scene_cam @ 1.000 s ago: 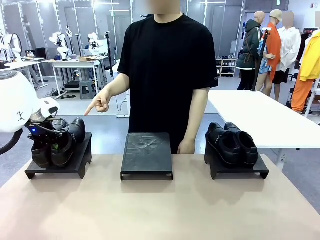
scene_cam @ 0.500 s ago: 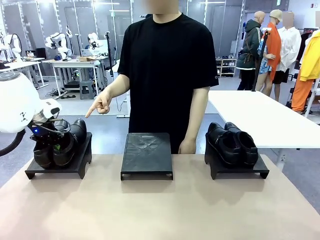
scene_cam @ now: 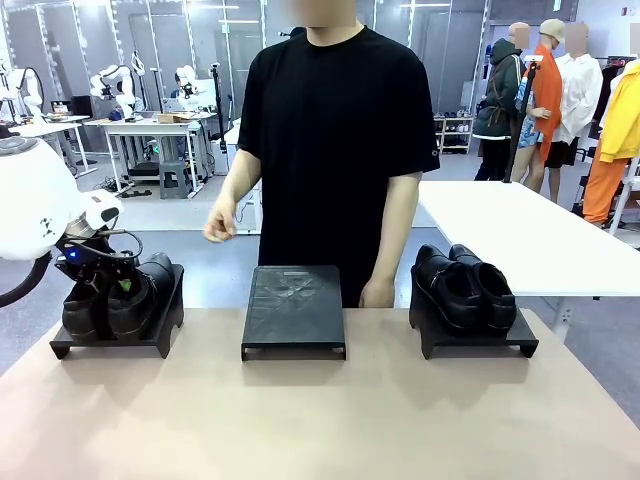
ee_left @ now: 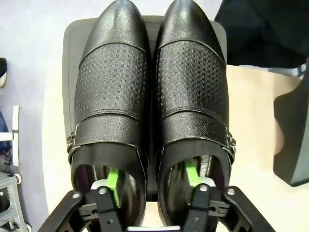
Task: Place the shoes on the stand as instructed by the person.
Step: Pick up another pair of Shoes and place it on the Shoes Stand indicated by the person.
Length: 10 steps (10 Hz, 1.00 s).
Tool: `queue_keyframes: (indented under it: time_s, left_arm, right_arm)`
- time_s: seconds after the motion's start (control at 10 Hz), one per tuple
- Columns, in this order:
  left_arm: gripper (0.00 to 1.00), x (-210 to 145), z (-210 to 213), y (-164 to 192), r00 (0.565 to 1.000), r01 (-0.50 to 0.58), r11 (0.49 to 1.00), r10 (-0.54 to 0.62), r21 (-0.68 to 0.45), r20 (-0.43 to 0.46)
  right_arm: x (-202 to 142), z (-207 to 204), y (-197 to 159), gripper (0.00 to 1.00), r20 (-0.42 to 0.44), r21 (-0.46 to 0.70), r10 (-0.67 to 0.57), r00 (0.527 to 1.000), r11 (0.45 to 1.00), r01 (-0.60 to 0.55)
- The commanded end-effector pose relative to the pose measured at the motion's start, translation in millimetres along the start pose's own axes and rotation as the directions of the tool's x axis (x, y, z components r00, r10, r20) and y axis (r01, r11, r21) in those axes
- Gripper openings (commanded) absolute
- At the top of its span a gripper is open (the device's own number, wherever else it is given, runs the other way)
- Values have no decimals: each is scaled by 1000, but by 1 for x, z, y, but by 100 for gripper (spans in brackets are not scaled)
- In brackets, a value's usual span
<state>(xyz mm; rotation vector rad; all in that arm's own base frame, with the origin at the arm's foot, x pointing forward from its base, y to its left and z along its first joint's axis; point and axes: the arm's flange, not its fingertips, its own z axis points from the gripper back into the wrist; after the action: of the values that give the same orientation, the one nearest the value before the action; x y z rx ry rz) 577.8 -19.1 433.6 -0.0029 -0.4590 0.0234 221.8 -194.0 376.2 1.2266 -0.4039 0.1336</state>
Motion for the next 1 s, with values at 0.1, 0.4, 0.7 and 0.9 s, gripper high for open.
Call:
queue_keyframes:
  time_s: [0.1, 0.4, 0.7, 0.9]
  left_arm:
    - [100, 2, 5, 5, 999, 18, 1000, -17, -13, 31]
    - [100, -5, 18, 1, 1000, -11, 1000, 11, 13, 25]
    - [100, 2, 7, 0, 1000, 0, 1000, 0, 0, 14]
    - [100, 2, 7, 0, 1000, 0, 1000, 0, 0, 14]
  right_arm:
    - [1, 0, 5, 100, 9, 9, 8, 1000, 1000, -8]
    - [1, 0, 5, 100, 9, 9, 8, 1000, 1000, -8]
    - [1, 0, 5, 100, 9, 9, 8, 1000, 1000, -8]
    - [1, 0, 5, 100, 9, 9, 8, 1000, 1000, -8]
